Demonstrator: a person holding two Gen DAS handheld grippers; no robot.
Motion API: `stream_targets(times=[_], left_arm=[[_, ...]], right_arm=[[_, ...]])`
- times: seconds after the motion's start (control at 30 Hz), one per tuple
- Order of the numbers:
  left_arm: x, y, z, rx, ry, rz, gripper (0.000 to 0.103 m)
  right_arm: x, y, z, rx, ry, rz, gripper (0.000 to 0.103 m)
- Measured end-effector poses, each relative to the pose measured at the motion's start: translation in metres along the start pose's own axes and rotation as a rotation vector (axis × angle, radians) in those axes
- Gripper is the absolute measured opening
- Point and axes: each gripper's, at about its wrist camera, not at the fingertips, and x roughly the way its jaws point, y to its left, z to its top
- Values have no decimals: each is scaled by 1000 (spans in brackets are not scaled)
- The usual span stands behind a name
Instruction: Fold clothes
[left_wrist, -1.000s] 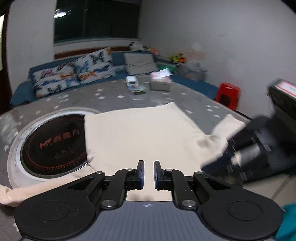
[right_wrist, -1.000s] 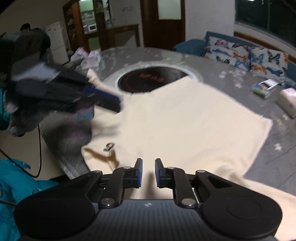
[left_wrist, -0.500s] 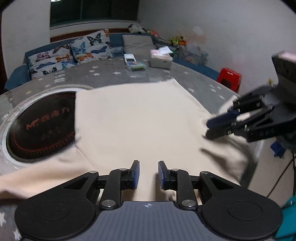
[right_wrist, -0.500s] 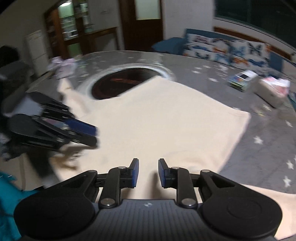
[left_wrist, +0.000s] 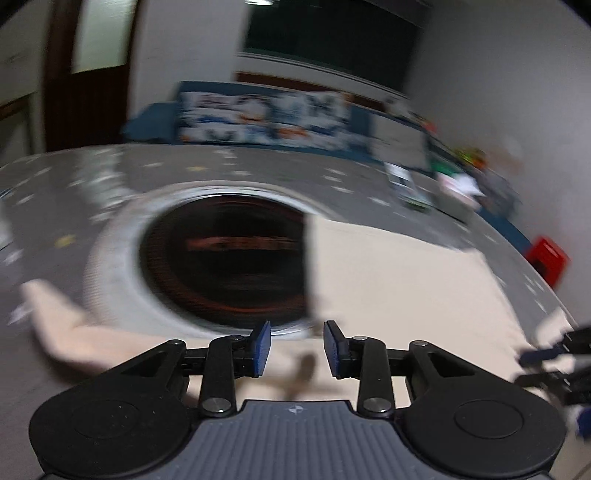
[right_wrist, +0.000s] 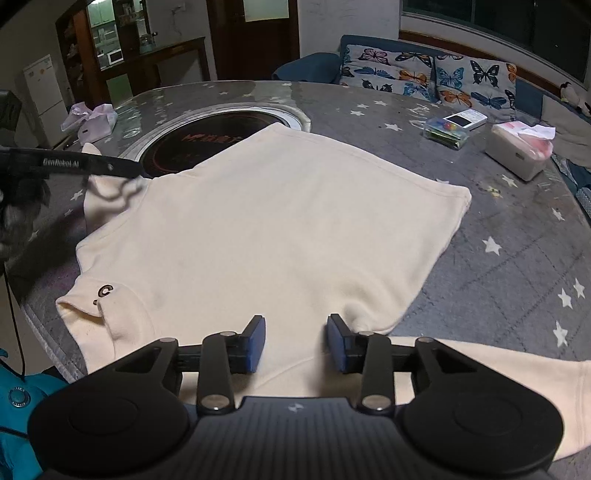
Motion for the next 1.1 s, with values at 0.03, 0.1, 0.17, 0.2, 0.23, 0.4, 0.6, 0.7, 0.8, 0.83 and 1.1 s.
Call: stream_targets(times=[0.03, 0.1, 0.17, 0.2, 0.23, 0.4, 0.6, 0.7, 0.8, 0.83, 1.1], left_arm=[[-2, 11, 1, -24, -1, 26, 35], [-6, 32, 0, -57, 8, 88, 36], [-10, 50, -4, -62, 24, 176, 36], [-15, 59, -6, -69, 25, 231, 36], [-19, 68, -8, -77, 25, 286, 36], [-38, 108, -5, -190, -18, 418, 44], [-30, 124, 7, -254, -39, 366, 61], [-16, 128, 9, -283, -19, 332, 54], [-13, 125, 9, -302, -46, 302, 17], [-19, 121, 10, -292, -81, 294, 13], [-40, 113, 11, -153, -201, 358, 24]], right_arm=[[0, 0, 0, 0, 0, 2, 38], [1, 0, 0, 0, 1, 3, 38], [1, 0, 0, 1, 1, 5, 39], [1, 0, 0, 2, 0, 7, 39], [1, -1, 0, 4, -1, 8, 39], [2, -1, 1, 6, -2, 12, 43], [4, 0, 2, 3, 0, 8, 44], [4, 1, 2, 1, -1, 3, 44], [4, 2, 2, 0, 0, -1, 44], [3, 2, 2, -1, 1, -1, 44], [5, 2, 5, -10, 3, -1, 45]])
